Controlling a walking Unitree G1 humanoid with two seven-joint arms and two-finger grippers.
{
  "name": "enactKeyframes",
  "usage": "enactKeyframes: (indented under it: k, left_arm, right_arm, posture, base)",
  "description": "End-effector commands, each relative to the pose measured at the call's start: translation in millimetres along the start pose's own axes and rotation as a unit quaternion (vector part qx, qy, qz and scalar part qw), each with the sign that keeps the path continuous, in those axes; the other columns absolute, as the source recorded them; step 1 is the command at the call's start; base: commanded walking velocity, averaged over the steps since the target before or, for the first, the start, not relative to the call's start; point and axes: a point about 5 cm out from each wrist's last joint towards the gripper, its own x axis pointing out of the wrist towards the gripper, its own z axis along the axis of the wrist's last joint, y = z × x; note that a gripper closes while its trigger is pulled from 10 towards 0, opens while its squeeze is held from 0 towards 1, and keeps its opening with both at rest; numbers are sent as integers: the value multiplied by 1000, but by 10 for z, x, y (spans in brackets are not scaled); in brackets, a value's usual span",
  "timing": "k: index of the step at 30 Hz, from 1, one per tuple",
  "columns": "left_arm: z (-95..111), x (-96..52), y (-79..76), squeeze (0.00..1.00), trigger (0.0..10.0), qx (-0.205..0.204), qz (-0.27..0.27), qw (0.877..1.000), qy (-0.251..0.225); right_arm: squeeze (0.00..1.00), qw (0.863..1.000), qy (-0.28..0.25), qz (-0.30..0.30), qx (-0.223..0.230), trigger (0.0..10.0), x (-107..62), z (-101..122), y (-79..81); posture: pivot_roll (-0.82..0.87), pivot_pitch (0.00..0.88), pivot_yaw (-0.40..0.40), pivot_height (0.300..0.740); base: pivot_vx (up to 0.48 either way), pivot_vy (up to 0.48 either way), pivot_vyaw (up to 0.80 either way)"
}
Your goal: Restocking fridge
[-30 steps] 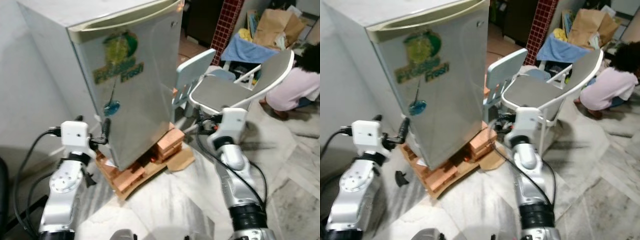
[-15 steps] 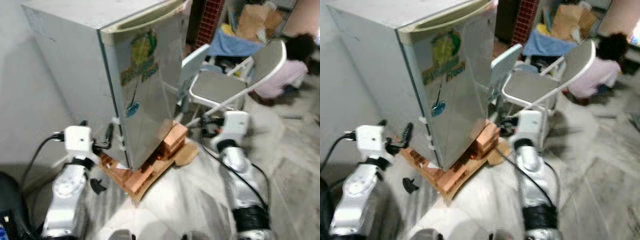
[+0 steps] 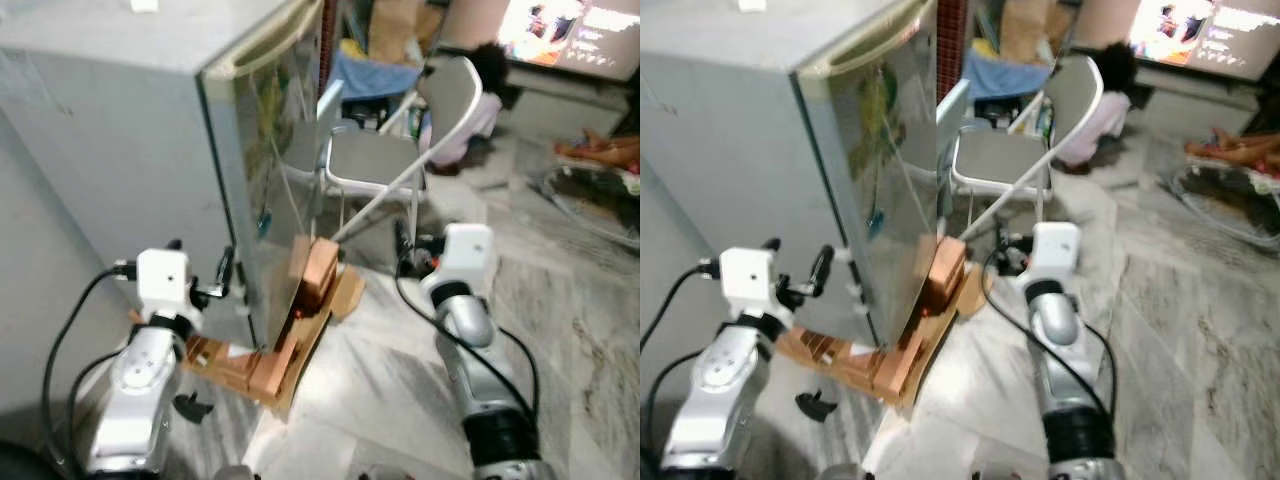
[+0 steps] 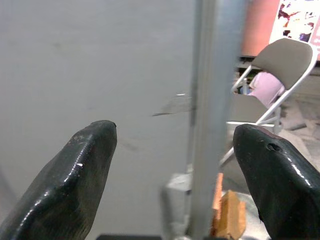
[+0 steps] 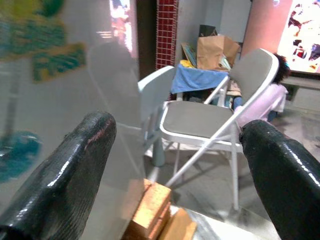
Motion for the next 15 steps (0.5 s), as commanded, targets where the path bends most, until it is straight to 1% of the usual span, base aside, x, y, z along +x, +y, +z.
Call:
enactKeyframes:
  k: [1,2,4,14,15]
  left_arm:
    - [33,15,-57,0,10000,-7,-10,1000,-10]
    - [35,16,-59,0,10000,-7,-11,1000,-10]
    - [39,19,-64,0,10000,-5,-16,1000,-11]
    - [61,0,-111,0,10000,-17,-40,999,-23]
    - [62,-1,-113,0,10000,-16,-41,999,-24]
  right_arm:
    - [0,1000,-8,-14,-9,10000,2,37,-83]
    - [0,1000,-6,-14,-9,10000,0,31,-84]
    - [0,1000,-3,-16,-11,10000,-7,20,-88]
    - [0,1000,-3,-17,-12,10000,-6,24,-89]
    - [0,1000,-3,-17,-12,10000,-6,24,-89]
  posture:
    - [69,15,-9,740]
    - [69,15,-10,740]
    - [67,17,-10,740]
    - [66,20,-13,740]
    - [66,20,-13,740]
  base:
    - [0,0,0]
    - [0,0,0]
    - [0,0,-456]
    - [0,0,-800]
    - [262,0,-800]
